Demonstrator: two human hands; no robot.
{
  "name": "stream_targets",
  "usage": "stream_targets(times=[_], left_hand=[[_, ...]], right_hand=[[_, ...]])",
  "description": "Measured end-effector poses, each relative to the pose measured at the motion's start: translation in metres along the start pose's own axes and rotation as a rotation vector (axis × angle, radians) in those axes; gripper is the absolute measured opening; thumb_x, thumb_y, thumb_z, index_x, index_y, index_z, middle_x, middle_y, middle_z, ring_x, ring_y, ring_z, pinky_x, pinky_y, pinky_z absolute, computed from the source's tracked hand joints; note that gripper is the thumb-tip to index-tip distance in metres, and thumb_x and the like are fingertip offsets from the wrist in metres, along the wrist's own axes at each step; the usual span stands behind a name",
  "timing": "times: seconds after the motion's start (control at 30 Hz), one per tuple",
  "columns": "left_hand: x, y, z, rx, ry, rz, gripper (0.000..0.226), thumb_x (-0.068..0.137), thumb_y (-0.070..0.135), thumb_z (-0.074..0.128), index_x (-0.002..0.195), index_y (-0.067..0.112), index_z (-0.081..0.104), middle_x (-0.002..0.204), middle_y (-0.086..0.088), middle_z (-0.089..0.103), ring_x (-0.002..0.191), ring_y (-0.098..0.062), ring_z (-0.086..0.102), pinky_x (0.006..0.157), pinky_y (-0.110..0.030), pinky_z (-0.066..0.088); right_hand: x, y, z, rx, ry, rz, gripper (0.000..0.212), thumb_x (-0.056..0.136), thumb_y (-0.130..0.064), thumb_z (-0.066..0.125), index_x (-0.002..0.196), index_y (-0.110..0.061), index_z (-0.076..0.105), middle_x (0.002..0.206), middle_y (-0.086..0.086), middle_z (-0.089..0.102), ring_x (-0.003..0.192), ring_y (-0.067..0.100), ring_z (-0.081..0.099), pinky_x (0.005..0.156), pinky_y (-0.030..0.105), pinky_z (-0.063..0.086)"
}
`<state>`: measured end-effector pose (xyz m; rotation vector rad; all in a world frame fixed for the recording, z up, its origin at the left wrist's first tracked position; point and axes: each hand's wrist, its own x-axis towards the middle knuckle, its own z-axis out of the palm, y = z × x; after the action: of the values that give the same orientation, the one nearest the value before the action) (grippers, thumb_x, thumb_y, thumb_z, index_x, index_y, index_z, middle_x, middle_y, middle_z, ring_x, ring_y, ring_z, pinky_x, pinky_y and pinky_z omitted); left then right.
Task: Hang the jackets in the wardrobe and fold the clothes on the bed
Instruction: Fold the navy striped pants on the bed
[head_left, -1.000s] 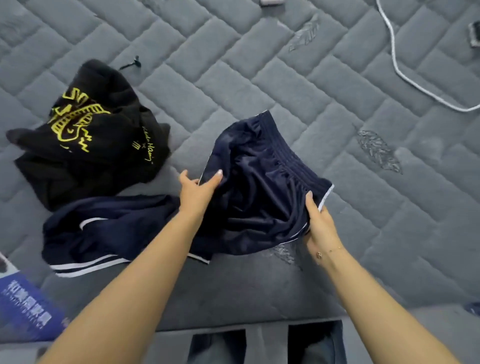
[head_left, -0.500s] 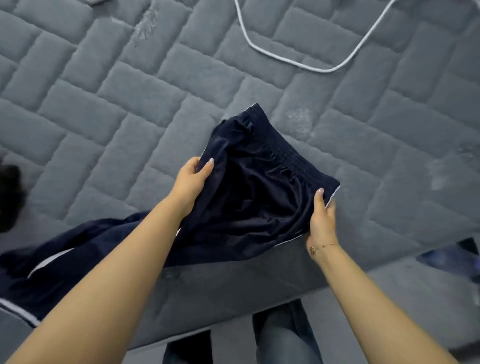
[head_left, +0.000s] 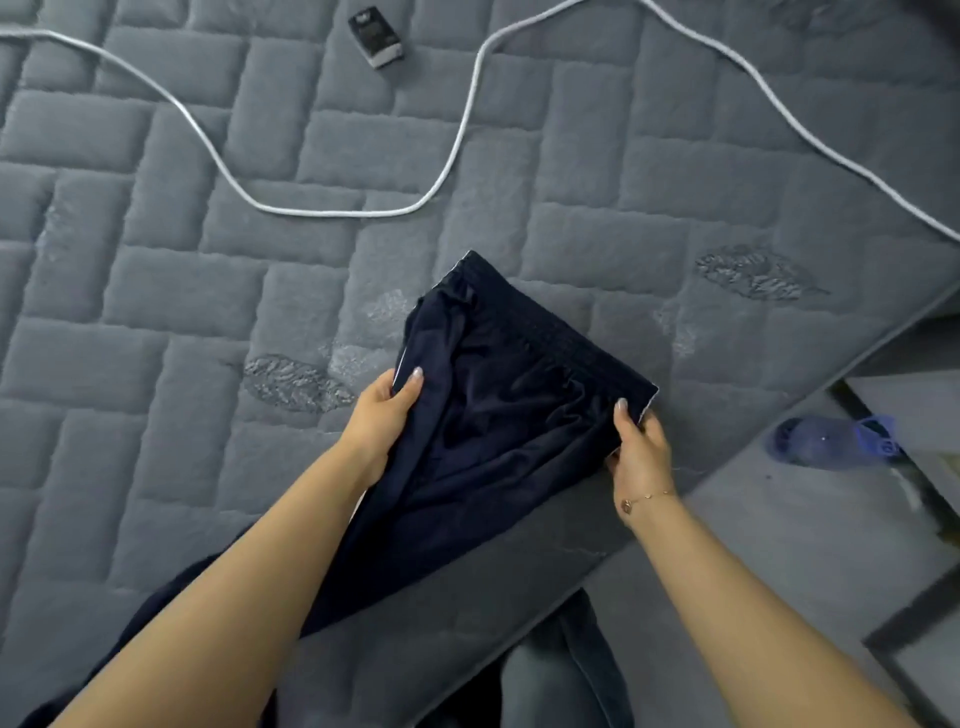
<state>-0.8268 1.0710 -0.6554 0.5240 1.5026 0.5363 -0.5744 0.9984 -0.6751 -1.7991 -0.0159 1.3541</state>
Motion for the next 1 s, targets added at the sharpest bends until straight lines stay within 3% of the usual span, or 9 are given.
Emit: stream_targets(times=[0.17, 0.3, 0.43, 0.6, 0.67, 0.77, 0.87, 1.0], left_hand=[[0.027, 0.045, 0.069, 0.089, -0.044, 0.060, 0.018, 0.099, 0.035, 0.055, 0.112, 0.026, 0.065, 0.107, -0.001, 0.074, 0.094, -0.017, 0.071, 0.070, -0.027, 0.057], [0.062, 0.101, 0.160, 0.129, -0.109, 0.075, 0.018, 0.101, 0.031, 0.053, 0.113, 0.024, 0.063, 0.115, -0.006, 0.071, 0.099, -0.020, 0.068, 0.084, -0.035, 0.056], [0.097, 0.157, 0.269, 0.132, -0.164, 0.113, 0.022, 0.102, 0.029, 0.050, 0.118, 0.019, 0.061, 0.119, -0.008, 0.069, 0.104, -0.022, 0.066, 0.090, -0.037, 0.056], [0.138, 0.222, 0.383, 0.111, -0.259, 0.168, 0.028, 0.103, 0.027, 0.048, 0.126, 0.013, 0.056, 0.117, -0.007, 0.068, 0.100, -0.018, 0.068, 0.074, -0.027, 0.058], [0.154, 0.242, 0.415, 0.105, -0.288, 0.194, 0.028, 0.104, 0.026, 0.047, 0.127, 0.013, 0.054, 0.120, -0.007, 0.067, 0.100, -0.017, 0.067, 0.075, -0.027, 0.057], [0.173, 0.263, 0.442, 0.076, -0.336, 0.202, 0.032, 0.104, 0.027, 0.046, 0.133, 0.016, 0.053, 0.125, -0.004, 0.067, 0.105, -0.016, 0.068, 0.077, -0.028, 0.058], [0.187, 0.269, 0.443, 0.030, -0.374, 0.170, 0.029, 0.104, 0.029, 0.045, 0.130, 0.021, 0.054, 0.125, -0.003, 0.067, 0.108, -0.017, 0.067, 0.077, -0.032, 0.059], [0.193, 0.246, 0.423, 0.230, -0.111, 0.211, 0.029, 0.100, 0.028, 0.055, 0.126, 0.015, 0.052, 0.102, 0.005, 0.069, 0.089, -0.011, 0.067, 0.066, -0.021, 0.055]], right_hand=[[0.037, -0.041, -0.038, 0.131, 0.056, -0.002, 0.009, 0.096, -0.036, 0.058, 0.099, -0.043, 0.064, 0.111, -0.014, 0.067, 0.104, 0.007, 0.062, 0.084, 0.030, 0.052], [0.096, -0.104, -0.077, 0.204, 0.083, -0.059, 0.012, 0.097, -0.034, 0.058, 0.108, -0.035, 0.064, 0.119, -0.010, 0.066, 0.111, 0.009, 0.061, 0.096, 0.032, 0.049], [0.161, -0.186, -0.117, 0.239, 0.090, -0.105, 0.021, 0.098, -0.036, 0.056, 0.117, -0.031, 0.062, 0.123, -0.008, 0.066, 0.114, 0.011, 0.061, 0.096, 0.033, 0.050], [0.235, -0.286, -0.156, 0.325, 0.122, -0.169, 0.034, 0.099, -0.035, 0.054, 0.132, -0.025, 0.055, 0.130, -0.005, 0.061, 0.118, 0.013, 0.058, 0.100, 0.035, 0.048], [0.259, -0.317, -0.166, 0.350, 0.138, -0.194, 0.029, 0.099, -0.034, 0.054, 0.127, -0.027, 0.057, 0.128, -0.006, 0.062, 0.118, 0.014, 0.058, 0.098, 0.034, 0.049], [0.286, -0.348, -0.176, 0.388, 0.167, -0.247, 0.018, 0.099, -0.032, 0.054, 0.116, -0.030, 0.060, 0.123, -0.005, 0.064, 0.114, 0.013, 0.061, 0.096, 0.033, 0.051], [0.301, -0.355, -0.180, 0.386, 0.183, -0.266, 0.023, 0.100, -0.029, 0.053, 0.122, -0.025, 0.059, 0.124, -0.004, 0.064, 0.114, 0.012, 0.061, 0.098, 0.031, 0.050], [0.296, -0.338, -0.174, 0.209, 0.249, -0.268, 0.029, 0.099, -0.029, 0.055, 0.127, -0.021, 0.053, 0.123, -0.007, 0.060, 0.111, 0.007, 0.058, 0.101, 0.029, 0.048]])
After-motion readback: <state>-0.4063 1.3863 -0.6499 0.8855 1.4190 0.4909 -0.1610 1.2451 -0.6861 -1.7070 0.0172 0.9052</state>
